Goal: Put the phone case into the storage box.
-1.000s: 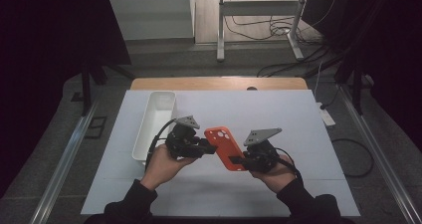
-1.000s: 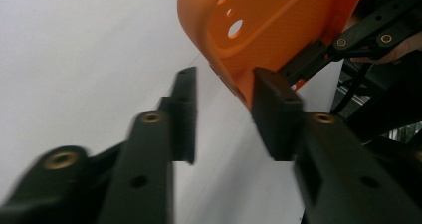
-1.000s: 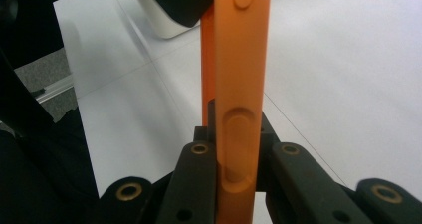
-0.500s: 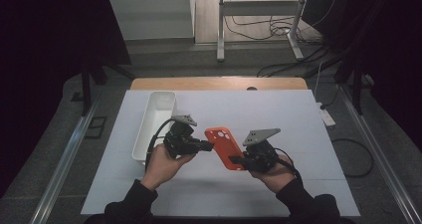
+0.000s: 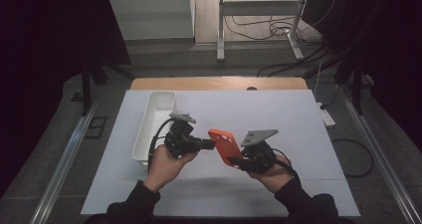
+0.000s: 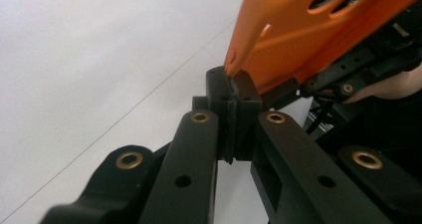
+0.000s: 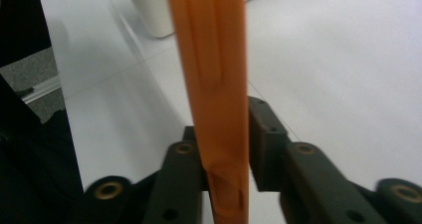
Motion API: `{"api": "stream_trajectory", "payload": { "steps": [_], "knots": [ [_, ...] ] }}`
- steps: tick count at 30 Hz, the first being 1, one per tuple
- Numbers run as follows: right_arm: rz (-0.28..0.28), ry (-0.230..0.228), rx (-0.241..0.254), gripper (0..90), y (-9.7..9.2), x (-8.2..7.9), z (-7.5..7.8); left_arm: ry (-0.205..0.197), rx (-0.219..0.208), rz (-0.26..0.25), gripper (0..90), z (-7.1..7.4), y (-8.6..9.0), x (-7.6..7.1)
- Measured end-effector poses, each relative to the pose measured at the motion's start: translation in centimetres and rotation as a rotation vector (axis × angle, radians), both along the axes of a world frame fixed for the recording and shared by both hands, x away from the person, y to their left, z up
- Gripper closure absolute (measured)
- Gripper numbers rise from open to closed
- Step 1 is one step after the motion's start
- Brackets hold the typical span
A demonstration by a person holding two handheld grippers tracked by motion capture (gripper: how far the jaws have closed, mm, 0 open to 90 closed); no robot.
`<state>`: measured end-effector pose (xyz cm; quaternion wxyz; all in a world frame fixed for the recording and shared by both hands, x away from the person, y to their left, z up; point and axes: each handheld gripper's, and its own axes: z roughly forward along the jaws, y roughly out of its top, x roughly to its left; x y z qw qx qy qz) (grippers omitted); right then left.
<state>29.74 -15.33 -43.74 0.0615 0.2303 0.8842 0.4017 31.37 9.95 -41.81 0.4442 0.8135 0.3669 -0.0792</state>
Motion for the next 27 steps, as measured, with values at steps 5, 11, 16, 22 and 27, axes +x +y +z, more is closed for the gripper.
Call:
{"api": "stream_trajectory", "payload": {
  "steps": [5, 11, 16, 22, 27],
  "knots": [
    [-0.008, -0.02, -0.013, 52.9, 0.4, -0.1, -0.2, 0.002, 0.017, 0.005, 89.3, -0.2, -0.4, 0.0],
    [-0.018, -0.038, 0.012, 37.9, 0.3, 0.1, 0.0, -0.007, 0.038, 0.022, 89.2, -0.3, -0.3, 0.1],
    [-0.034, -0.046, 0.02, 28.1, 0.0, 0.2, 0.1, -0.013, 0.053, 0.041, 89.2, -0.3, 0.1, 0.2],
    [-0.054, -0.021, 0.047, 14.9, -0.4, 0.3, -0.1, -0.019, 0.067, 0.053, 89.2, -0.3, 0.5, 0.3],
    [-0.06, -0.002, 0.04, 5.7, -0.8, 0.4, -0.3, -0.023, 0.07, 0.06, 89.2, -0.3, 0.8, 0.5]
  ]
}}
